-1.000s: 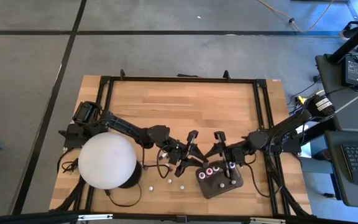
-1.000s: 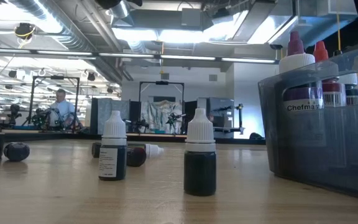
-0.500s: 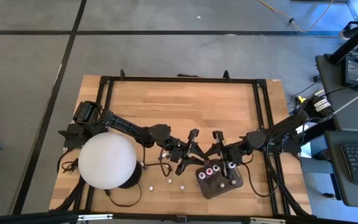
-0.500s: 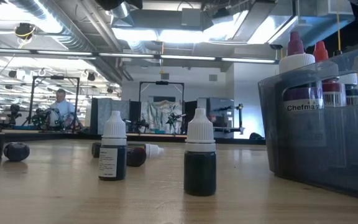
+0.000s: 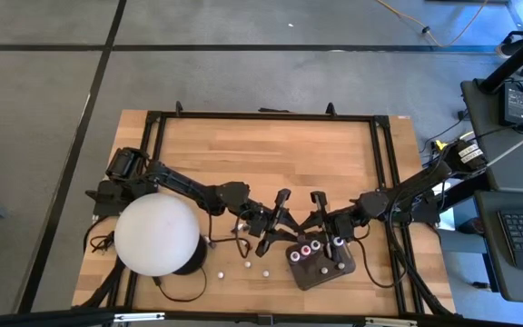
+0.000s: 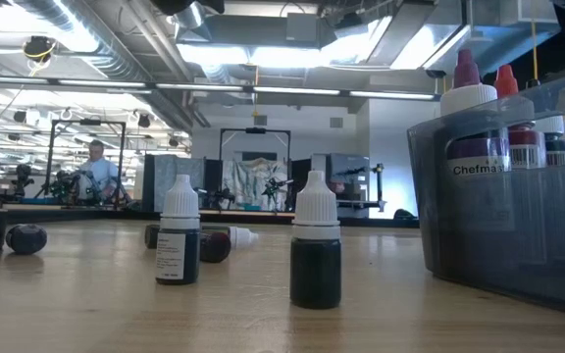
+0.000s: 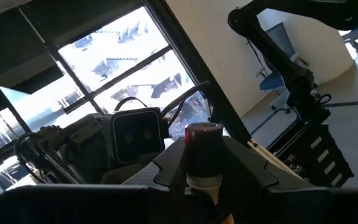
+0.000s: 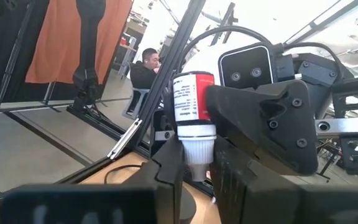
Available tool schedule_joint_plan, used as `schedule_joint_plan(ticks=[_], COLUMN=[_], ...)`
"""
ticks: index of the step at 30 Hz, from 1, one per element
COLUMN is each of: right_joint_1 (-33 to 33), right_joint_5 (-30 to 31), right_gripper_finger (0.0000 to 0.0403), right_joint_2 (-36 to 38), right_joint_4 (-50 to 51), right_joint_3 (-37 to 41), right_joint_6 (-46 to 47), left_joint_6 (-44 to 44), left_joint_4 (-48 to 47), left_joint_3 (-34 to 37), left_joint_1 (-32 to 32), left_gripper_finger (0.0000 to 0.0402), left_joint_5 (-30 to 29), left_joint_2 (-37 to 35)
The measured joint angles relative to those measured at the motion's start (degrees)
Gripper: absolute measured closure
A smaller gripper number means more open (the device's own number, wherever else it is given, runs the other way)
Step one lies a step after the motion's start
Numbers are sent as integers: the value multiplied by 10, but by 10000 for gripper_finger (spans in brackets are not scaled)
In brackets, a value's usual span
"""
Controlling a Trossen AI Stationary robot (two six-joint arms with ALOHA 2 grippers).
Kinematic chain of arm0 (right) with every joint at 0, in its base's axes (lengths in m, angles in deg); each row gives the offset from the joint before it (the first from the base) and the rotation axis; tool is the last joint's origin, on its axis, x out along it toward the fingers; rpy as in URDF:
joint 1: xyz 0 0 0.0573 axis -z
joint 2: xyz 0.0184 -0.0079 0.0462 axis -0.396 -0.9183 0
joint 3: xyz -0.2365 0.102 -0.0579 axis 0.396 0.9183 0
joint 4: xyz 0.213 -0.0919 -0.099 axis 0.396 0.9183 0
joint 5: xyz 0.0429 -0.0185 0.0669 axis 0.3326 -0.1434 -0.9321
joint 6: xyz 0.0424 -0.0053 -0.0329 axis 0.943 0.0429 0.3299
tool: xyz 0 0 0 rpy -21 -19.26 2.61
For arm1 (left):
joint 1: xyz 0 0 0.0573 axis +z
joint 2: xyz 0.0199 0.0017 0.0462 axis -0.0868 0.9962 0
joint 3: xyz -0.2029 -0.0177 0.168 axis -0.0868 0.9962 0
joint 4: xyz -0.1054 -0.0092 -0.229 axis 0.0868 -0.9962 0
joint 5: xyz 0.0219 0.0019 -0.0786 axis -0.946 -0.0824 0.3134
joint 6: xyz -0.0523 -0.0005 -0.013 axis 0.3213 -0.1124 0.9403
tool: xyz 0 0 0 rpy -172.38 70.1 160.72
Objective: Pick & Place food coloring
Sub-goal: Put the left small red food coloring bottle into the bin
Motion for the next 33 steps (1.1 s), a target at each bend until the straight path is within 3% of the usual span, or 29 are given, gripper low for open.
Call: schedule_joint_plan(ticks=[4,12,18,23,26,33], right_joint_1=[-6,-44,-82,-114,-134,-171], right_joint_5=[35,149,230,266,266,310], right_gripper_finger=[337,337,337,337,337,337], right_joint_2=[1,48,96,136,153,110], right_joint_4=[0,86,159,240,382,814], right_joint_3=[0,0,-1,-3,-38,-226], right_joint_6=[2,2,18,59,128,322], left_joint_6=[1,3,1,14,49,98], left_joint_4=[-10,-105,-175,-254,-290,-368], left_joint_3=[0,0,0,0,0,0], left_joint_1=[-1,-15,-21,-26,-27,-22], left_gripper_finger=[299,246,238,241,242,240], left_joint_5=[-20,-136,-166,-230,-270,-348], left_joint_2=[-5,-40,-49,-58,-59,-60])
